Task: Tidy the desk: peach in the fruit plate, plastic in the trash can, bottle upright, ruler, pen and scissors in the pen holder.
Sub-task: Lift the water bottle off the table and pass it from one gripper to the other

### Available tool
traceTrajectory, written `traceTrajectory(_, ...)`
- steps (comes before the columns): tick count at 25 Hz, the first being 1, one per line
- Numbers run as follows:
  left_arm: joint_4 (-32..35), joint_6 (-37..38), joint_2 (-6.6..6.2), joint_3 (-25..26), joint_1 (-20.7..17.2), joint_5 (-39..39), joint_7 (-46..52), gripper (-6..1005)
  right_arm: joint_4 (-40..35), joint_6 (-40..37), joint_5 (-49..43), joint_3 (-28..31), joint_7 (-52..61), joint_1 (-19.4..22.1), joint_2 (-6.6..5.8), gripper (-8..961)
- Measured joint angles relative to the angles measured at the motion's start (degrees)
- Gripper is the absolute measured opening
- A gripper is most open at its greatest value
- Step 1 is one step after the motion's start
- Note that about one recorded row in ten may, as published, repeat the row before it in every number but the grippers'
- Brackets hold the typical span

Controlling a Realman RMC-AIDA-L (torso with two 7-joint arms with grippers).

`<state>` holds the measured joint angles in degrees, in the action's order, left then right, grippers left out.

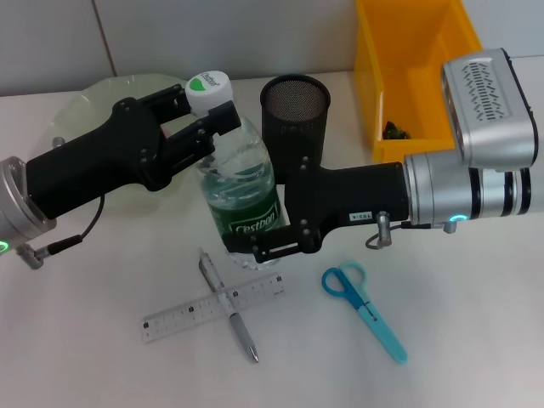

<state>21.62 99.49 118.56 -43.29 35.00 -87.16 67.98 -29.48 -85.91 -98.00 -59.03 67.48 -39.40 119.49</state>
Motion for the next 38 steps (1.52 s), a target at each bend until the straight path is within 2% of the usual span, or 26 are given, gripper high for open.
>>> traceTrajectory(22, 0.5, -0.1, -0.16, 0.1, -0.2, 0.1, 0.2, 439, -0.7, 1.6, 1.3, 0.0, -0.1, 0.3, -0.22, 832)
traceTrajectory(38, 0.5, -0.6, -0.29, 0.3, -0.4, -0.2, 0.2, 443, -4.0, 1.7, 1.0, -0.6, 1.3, 1.6, -0.24, 832)
